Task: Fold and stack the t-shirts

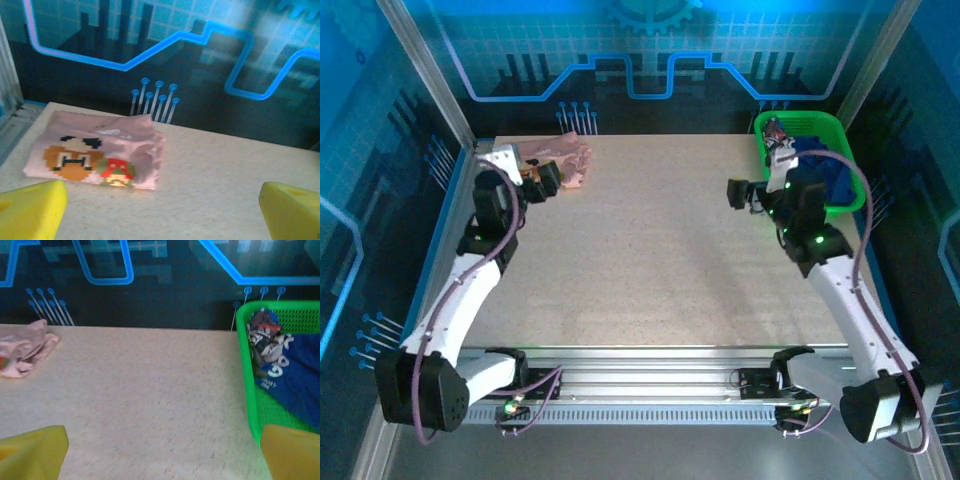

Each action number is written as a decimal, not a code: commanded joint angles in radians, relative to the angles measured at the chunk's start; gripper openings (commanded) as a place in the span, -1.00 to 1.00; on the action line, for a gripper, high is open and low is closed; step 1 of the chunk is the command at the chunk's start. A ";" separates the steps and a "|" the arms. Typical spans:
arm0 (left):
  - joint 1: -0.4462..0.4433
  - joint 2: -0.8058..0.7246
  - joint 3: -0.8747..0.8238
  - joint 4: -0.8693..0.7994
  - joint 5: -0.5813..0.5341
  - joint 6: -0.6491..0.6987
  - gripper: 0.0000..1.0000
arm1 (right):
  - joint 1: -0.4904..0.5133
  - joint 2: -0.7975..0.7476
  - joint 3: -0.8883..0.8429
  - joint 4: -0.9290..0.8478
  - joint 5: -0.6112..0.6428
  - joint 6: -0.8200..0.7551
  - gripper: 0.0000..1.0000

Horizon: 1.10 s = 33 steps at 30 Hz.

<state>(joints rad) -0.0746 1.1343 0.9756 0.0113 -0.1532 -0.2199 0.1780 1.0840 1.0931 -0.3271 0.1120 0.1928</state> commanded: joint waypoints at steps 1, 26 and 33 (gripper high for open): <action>-0.011 0.073 0.180 -0.418 0.137 -0.172 0.98 | -0.058 0.096 0.235 -0.430 -0.084 0.103 1.00; -0.343 -0.066 0.297 -0.231 0.375 -0.047 0.98 | -0.423 1.340 1.216 -0.544 0.078 0.245 1.00; -0.346 -0.085 0.340 -0.313 0.283 -0.012 0.98 | -0.422 1.575 1.442 -0.609 0.119 0.357 0.99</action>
<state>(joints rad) -0.4156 1.0389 1.2976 -0.2672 0.1871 -0.2710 -0.2375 2.5950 2.4458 -0.8936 0.1909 0.4679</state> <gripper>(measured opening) 0.990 0.997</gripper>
